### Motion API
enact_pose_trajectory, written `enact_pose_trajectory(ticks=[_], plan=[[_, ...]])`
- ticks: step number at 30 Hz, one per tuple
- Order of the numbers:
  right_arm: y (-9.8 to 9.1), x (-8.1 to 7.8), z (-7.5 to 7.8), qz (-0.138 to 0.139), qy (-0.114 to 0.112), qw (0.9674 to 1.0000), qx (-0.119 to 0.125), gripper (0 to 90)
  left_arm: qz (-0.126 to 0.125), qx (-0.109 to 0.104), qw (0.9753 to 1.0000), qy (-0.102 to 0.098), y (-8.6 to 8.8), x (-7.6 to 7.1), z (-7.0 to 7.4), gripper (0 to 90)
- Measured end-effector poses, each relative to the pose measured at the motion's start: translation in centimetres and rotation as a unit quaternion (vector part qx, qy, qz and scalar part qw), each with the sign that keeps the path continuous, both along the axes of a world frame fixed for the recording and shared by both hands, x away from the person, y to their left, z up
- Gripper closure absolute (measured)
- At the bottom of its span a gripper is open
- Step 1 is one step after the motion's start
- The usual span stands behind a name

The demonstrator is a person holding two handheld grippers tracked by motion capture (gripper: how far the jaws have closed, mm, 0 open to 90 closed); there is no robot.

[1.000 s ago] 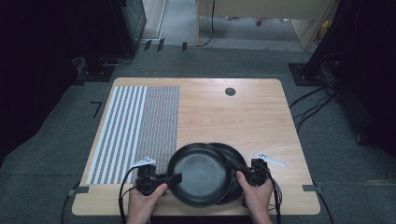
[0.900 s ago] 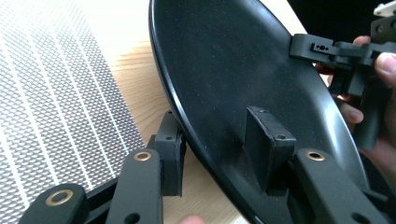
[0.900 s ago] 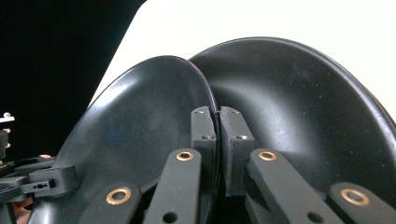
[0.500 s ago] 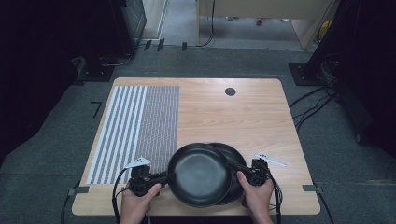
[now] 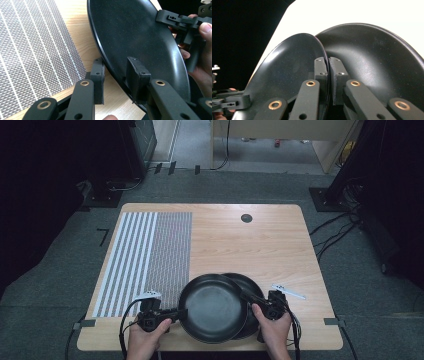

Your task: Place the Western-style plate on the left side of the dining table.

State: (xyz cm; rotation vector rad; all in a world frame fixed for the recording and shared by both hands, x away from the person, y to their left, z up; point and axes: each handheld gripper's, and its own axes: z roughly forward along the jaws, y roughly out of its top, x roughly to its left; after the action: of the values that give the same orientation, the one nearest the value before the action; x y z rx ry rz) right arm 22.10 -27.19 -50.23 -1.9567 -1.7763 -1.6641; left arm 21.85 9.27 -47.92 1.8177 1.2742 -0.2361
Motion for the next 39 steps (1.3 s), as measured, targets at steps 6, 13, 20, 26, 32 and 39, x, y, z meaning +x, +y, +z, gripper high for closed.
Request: enact_pose_trajectory(ticks=[6, 13, 20, 26, 32, 39], plan=[[-0.1, 0.0, 0.0, 0.0, 0.004, 1.0, 0.006, 86.1, -0.002, -0.006, 1.0, 0.001, 0.1, 0.1, -0.2, 68.8], [-0.2, -0.3, 0.3, -0.009, 0.001, 0.9996, 0.026, 86.2, -0.005, -0.013, 0.9999, 0.003, 0.1, 0.0, 0.2, 71.2], [0.2, -0.1, 0.4, -0.016, 0.007, 0.9996, 0.021, 85.9, 0.004, -0.015, 0.9999, 0.008, 0.2, 0.0, 0.3, 71.5], [0.6, 0.4, 0.5, -0.014, 0.01, 0.9996, 0.023, 85.6, 0.014, -0.014, 0.9998, 0.004, 0.6, 0.2, 0.5, 72.0], [1.3, 1.3, 1.0, -0.008, 0.011, 0.9995, 0.027, 85.1, 0.024, -0.016, 0.9996, 0.0, 1.4, 0.5, 1.0, 72.0], [3.2, 3.4, 2.1, 0.008, 0.008, 0.9996, 0.025, 85.0, 0.046, -0.019, 0.9987, -0.006, 3.2, 1.3, 2.0, 72.1]])
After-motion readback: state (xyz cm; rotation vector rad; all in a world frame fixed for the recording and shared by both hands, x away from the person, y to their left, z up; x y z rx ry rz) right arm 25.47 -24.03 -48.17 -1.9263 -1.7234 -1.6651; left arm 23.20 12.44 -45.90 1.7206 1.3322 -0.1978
